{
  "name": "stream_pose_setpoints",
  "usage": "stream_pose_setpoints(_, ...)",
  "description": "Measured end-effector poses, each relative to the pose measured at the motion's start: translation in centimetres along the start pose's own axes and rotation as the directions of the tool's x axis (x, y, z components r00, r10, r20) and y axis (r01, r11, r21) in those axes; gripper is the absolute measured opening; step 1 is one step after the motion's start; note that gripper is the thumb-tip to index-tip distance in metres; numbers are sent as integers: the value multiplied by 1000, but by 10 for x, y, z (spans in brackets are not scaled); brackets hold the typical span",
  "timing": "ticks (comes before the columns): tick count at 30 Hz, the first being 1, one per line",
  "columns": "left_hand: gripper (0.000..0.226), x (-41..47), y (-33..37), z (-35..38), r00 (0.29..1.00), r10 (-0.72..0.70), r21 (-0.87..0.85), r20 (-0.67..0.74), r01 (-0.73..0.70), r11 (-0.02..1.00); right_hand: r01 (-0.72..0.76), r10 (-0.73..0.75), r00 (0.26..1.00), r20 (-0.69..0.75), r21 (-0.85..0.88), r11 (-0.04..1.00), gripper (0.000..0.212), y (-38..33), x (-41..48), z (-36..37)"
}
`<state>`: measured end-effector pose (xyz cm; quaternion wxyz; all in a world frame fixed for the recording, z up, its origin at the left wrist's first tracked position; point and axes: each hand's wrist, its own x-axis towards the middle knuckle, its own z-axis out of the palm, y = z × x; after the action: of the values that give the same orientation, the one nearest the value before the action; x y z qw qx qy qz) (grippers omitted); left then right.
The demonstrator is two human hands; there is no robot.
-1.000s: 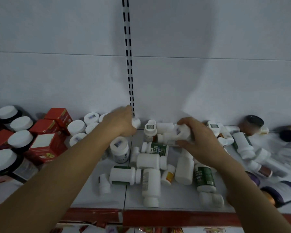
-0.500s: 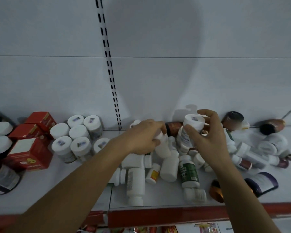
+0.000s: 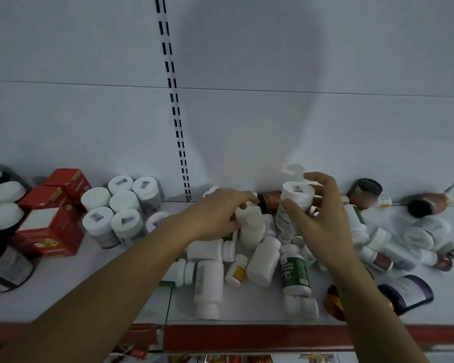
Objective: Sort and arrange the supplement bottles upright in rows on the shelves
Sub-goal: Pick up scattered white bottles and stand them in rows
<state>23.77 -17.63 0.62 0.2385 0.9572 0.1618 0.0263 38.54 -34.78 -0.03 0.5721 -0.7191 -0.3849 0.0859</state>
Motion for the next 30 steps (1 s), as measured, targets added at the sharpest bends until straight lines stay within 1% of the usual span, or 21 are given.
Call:
stream_pose_setpoints(2,37,-18,-13,-8,1000,-11,59,-23,12,998,-8,7,1000,20,27,1000,54,-3,0,5)
stream_pose_setpoints(4,20,-40,-21,-19,1000,-10,145,-14,12,989,-11,11,1000,13,36,999,56,-7,3,12)
stream_pose_setpoints(5,14,-51,-23,-24,1000,-5,166,-6,6,986,-10,10,1000,2,37,999,57,-9,6,16)
stream_pose_setpoints(7,12,-70,-28,-29,1000,-5,189,3,4,982,-17,17,1000,-13,41,999,58,-12,10,24)
stream_pose_setpoints(10,20,-94,-39,-25,1000,-6,194,16,3,981,-32,35,999,-36,75,997,56,-14,9,36)
stream_pose_setpoints(12,38,-106,-40,-16,995,88,223,47,-96,970,-39,43,998,-43,78,996,56,-15,7,43)
stream_pose_setpoints(14,56,-109,-35,-6,971,211,305,112,-236,923,-40,42,999,-21,60,997,58,-15,3,47)
stream_pose_setpoints(15,59,-107,-30,-3,962,245,324,124,-272,906,-40,41,999,-11,52,998,59,-15,2,48)
stream_pose_setpoints(17,54,-97,-20,-1,957,276,314,88,-289,904,-44,45,999,-22,48,998,60,-16,0,45)
stream_pose_setpoints(19,38,-83,-8,4,969,247,220,14,-244,945,-42,47,996,-76,65,997,57,-17,-2,39)
stream_pose_setpoints(20,28,-74,0,10,978,207,160,-12,-203,966,-41,50,993,-110,77,996,56,-17,-4,34)
stream_pose_setpoints(21,22,-65,11,18,987,160,121,-18,-157,980,-46,59,987,-147,90,995,55,-16,-6,29)
stream_pose_setpoints(23,30,-47,33,41,998,66,137,24,-68,988,-66,91,974,-206,126,990,55,-14,-10,16)
stream_pose_setpoints(25,35,-36,50,60,999,1,234,32,-8,972,-73,110,961,-253,153,986,54,-13,-12,2)
stream_pose_setpoints(27,36,-30,57,66,1000,-4,292,-13,8,956,-93,134,952,-275,159,983,53,-12,-12,-11)
stream_pose_setpoints(29,29,-31,54,58,997,32,248,-70,-14,969,-140,190,943,-274,192,971,50,-12,-12,-19)
stream_pose_setpoints(30,24,-35,49,49,991,46,218,-126,-18,976,-159,213,941,-263,212,964,48,-14,-10,-21)
